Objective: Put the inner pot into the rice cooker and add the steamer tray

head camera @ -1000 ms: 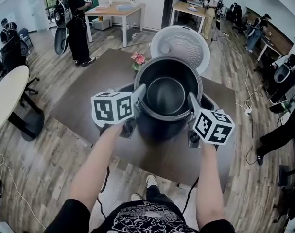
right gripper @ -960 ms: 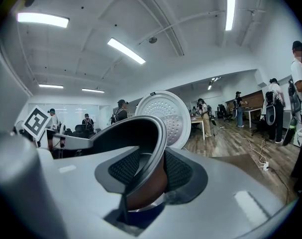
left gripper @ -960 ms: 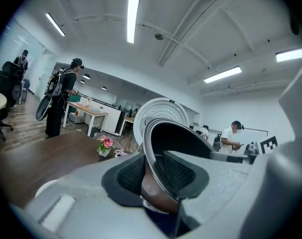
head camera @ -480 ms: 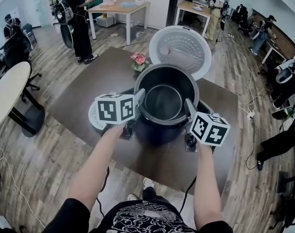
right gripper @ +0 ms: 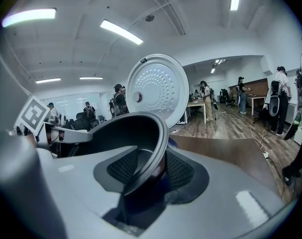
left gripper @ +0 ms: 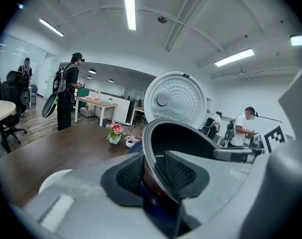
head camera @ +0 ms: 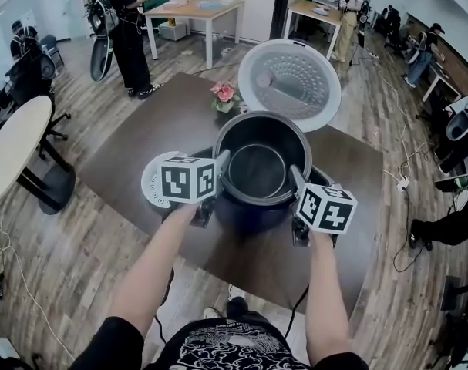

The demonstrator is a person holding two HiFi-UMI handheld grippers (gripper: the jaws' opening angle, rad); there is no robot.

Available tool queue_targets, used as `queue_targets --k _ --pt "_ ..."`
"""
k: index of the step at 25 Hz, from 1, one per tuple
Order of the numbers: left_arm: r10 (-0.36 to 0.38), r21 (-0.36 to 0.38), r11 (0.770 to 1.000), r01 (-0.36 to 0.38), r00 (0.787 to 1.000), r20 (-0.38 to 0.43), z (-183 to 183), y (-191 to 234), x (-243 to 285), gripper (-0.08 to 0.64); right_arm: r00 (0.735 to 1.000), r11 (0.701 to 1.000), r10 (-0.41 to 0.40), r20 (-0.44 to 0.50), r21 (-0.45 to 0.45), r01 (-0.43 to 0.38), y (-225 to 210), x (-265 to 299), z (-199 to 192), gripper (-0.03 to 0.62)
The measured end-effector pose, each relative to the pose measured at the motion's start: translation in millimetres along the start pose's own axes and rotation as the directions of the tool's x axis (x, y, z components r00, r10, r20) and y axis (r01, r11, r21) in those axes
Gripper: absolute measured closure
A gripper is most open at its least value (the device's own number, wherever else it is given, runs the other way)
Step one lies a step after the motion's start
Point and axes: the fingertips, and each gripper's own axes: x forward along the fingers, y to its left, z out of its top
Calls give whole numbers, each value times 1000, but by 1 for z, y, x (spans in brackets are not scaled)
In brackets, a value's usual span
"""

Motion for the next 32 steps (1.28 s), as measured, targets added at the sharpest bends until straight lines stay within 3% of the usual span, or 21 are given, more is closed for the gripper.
queue_targets --k 12,26,29,30,32 --pt "40 43 998 -39 999 -16 -15 6 8 436 1000 999 -21 -23 -43 20 -6 9 -16 408" --pt "60 58 997 -60 998 -2 -17 11 12 426 1000 1000 -1 -27 -22 0 -7 17 -20 400" --pt "74 99 992 -73 997 -2 -18 10 13 414 1000 997 -29 -8 -78 28 -11 14 -19 382" --pt "73 95 993 -72 997 -2 -19 10 12 404 999 996 -32 3 -80 32 -12 13 -18 354" --pt "66 73 995 -66 998 -2 -22 12 11 378 1000 998 -24 13 -61 25 -12 11 -17 359"
